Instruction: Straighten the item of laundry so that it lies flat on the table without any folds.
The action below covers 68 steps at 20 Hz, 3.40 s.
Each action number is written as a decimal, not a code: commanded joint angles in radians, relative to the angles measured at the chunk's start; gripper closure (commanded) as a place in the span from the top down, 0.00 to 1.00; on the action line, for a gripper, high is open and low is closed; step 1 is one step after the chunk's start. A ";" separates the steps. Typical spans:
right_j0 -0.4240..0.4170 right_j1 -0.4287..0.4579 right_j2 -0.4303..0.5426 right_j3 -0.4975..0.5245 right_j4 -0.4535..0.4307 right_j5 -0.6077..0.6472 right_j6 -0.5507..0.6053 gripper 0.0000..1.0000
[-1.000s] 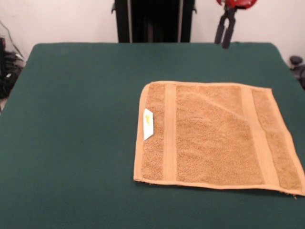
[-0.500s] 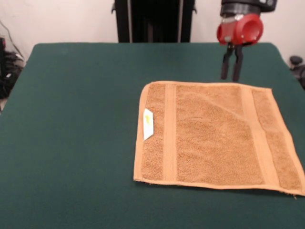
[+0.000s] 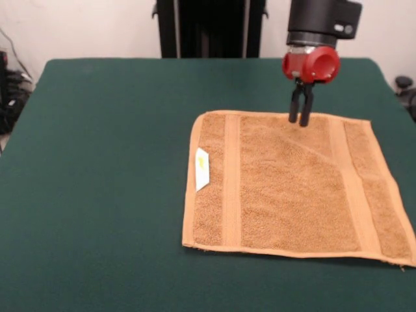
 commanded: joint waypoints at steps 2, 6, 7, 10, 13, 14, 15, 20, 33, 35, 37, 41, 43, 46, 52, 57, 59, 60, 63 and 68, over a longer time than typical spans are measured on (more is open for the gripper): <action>-0.031 -0.007 0.141 0.067 -0.038 0.020 -0.024 0.00; -0.022 -0.001 0.134 0.061 -0.029 0.011 -0.011 0.00; -0.015 0.002 0.128 0.059 -0.025 0.007 -0.008 0.00; -0.003 0.007 0.118 0.056 -0.013 -0.007 0.000 0.00; 0.012 0.016 0.103 0.050 0.003 -0.030 0.013 0.00; 0.018 0.020 0.097 0.048 0.011 -0.038 0.019 0.00; 0.029 0.029 0.087 0.044 0.033 -0.054 0.036 0.00; -0.005 0.055 0.145 0.041 0.043 -0.150 0.082 0.00; -0.118 0.091 0.272 0.052 -0.034 -0.191 0.076 0.00; -0.169 0.092 0.329 0.065 -0.070 -0.157 0.062 0.00; -0.241 0.092 0.407 0.088 -0.107 -0.086 0.040 0.00; -0.390 0.105 0.572 0.129 -0.166 0.085 -0.034 0.00; -0.430 0.115 0.620 0.135 -0.165 0.145 -0.059 0.00; -0.450 0.120 0.643 0.140 -0.167 0.166 -0.076 0.00; -0.436 0.115 0.628 0.138 -0.163 0.158 -0.076 0.00; -0.419 0.108 0.613 0.136 -0.158 0.154 -0.073 0.00; -0.415 0.107 0.610 0.135 -0.157 0.150 -0.072 0.00; -0.417 0.109 0.613 0.135 -0.158 0.149 -0.073 0.00; -0.434 0.117 0.631 0.139 -0.168 0.142 -0.076 0.00; -0.441 0.121 0.642 0.141 -0.168 0.155 -0.082 0.00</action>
